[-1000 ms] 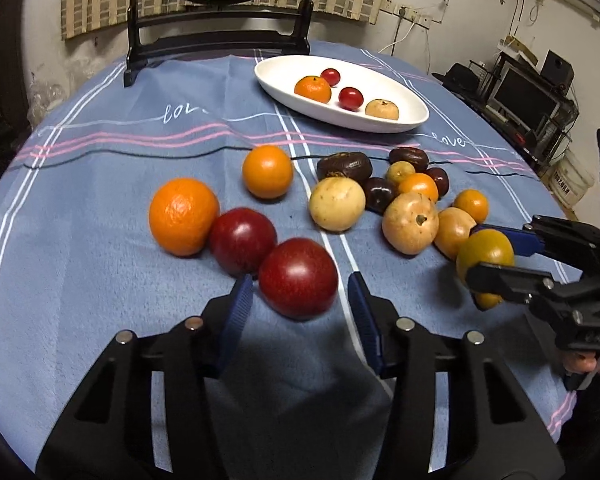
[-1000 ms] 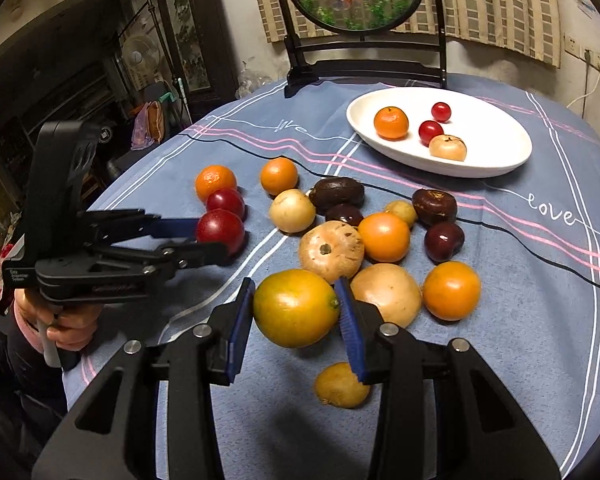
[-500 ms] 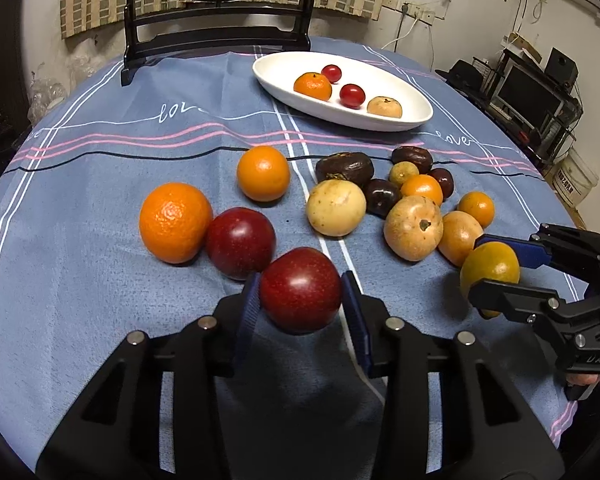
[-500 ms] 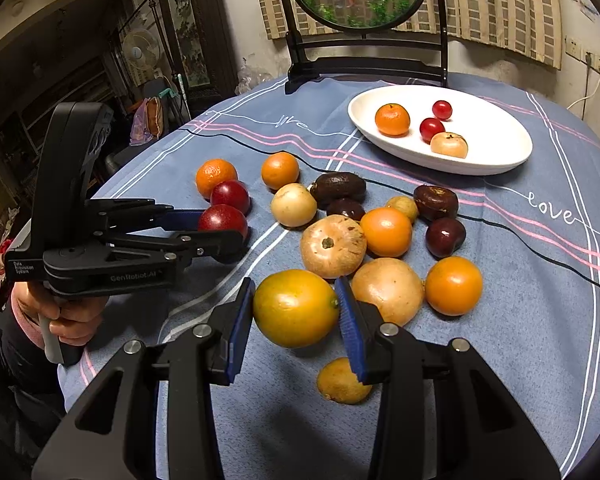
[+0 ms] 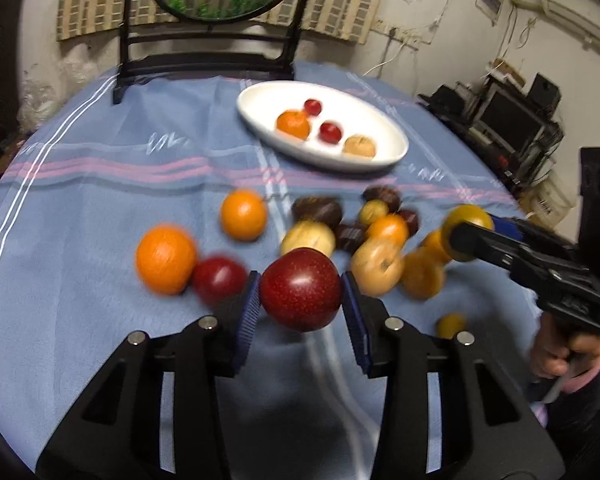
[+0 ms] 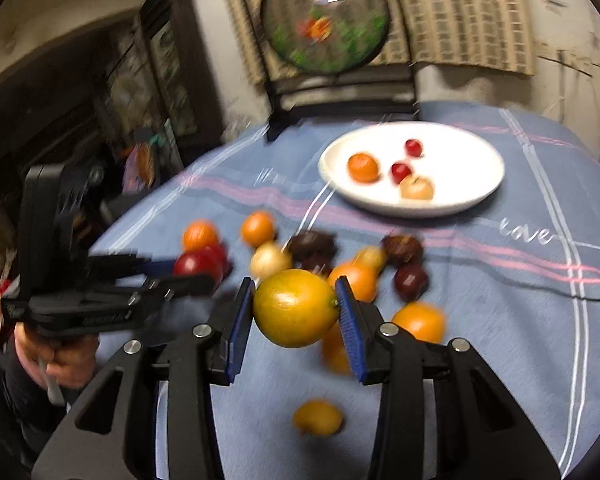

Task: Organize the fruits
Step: 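Carry the yellow fruit and the plum onto the white plate and release both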

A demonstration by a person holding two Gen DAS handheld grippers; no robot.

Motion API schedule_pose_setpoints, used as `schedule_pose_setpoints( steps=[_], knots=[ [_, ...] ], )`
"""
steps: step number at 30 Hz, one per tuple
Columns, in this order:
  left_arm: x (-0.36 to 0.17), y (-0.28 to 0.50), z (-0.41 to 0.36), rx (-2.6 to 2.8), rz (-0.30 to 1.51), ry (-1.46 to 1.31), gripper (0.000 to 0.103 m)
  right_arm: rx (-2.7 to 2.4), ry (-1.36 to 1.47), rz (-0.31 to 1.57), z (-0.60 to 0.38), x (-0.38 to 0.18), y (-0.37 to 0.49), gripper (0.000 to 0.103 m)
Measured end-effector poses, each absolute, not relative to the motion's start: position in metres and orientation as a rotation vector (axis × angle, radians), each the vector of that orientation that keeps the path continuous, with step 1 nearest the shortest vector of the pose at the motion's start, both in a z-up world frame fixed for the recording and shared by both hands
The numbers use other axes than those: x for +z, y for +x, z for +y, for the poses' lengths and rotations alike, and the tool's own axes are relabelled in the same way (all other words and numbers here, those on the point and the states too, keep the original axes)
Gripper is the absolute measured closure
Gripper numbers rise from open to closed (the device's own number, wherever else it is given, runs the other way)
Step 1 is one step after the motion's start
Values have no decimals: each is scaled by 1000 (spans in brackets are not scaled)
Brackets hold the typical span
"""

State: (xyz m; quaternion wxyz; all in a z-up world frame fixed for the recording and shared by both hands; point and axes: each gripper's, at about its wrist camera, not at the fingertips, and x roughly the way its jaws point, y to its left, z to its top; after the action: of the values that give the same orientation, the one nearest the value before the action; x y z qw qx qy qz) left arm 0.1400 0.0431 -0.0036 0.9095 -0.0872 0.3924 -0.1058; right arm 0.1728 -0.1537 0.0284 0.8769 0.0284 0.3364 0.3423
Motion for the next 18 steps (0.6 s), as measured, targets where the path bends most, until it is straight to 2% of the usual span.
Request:
schedule_pose_setpoints(
  steps=[8, 18],
  knots=[
    [35, 226, 22, -243, 771, -148, 62, 500, 175, 626, -168, 42, 260, 62],
    [-8, 324, -23, -183, 850, 18, 62, 392, 160, 738, -167, 1, 333, 62]
  ],
)
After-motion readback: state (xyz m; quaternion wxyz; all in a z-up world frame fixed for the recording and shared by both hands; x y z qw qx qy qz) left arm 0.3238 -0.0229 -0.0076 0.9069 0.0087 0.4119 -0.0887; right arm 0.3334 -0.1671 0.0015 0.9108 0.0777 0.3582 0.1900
